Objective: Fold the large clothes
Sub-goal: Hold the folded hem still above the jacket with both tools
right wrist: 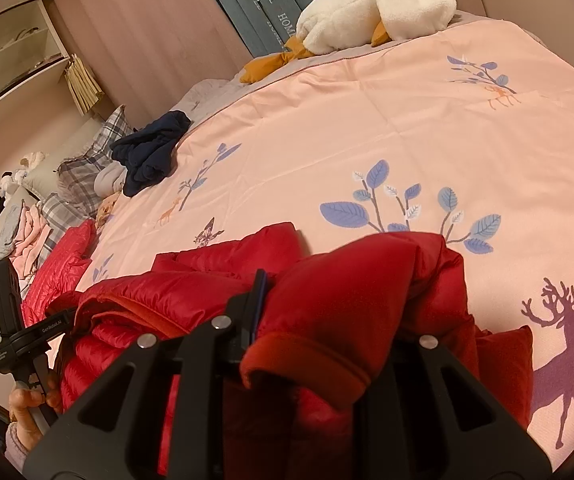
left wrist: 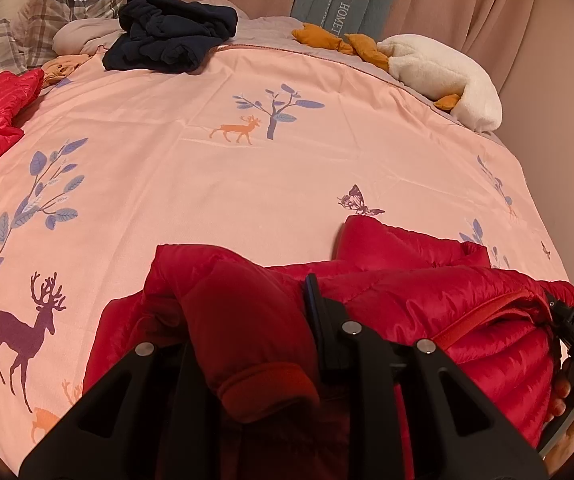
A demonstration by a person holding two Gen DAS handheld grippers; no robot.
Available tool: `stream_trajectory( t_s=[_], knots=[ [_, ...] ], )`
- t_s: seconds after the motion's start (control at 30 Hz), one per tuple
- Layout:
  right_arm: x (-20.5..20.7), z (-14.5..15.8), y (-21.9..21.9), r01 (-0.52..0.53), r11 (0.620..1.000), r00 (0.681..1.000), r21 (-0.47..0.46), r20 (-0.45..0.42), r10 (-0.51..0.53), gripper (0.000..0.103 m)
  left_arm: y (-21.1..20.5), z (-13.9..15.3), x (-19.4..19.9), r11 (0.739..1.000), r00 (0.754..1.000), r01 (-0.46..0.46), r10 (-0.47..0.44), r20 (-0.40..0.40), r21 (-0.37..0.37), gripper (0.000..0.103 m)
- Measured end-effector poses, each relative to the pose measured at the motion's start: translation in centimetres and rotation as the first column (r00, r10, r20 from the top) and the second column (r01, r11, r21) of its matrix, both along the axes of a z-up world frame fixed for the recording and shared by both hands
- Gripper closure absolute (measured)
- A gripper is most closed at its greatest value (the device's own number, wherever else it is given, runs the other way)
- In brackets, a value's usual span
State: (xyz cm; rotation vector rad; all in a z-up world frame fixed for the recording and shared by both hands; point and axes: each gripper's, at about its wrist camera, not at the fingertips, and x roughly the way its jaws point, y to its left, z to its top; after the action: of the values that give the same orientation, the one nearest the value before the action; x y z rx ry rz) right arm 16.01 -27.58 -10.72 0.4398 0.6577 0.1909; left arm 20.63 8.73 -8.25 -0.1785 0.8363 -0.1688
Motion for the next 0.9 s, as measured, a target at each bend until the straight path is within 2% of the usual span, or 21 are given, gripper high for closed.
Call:
stream_trajectory(
  t_s=[0.47,0.9],
  knots=[
    [-0.05,-0.17,0.08,0.0,1.0,1.0,0.002,-0.006,0.0,0.081,-0.01,-0.1,0.02,1.0,1.0,0.002,-0.002,-0.007,-0.001,0.081],
    [-0.48,-0.12,0.45,0.002,1.0,0.999,0.004,-0.033,-0.002,0.075,-0.12,-0.03,0.02,1.0,1.0,0.003,-0.003,-0.026,0.003,0.078]
  ],
)
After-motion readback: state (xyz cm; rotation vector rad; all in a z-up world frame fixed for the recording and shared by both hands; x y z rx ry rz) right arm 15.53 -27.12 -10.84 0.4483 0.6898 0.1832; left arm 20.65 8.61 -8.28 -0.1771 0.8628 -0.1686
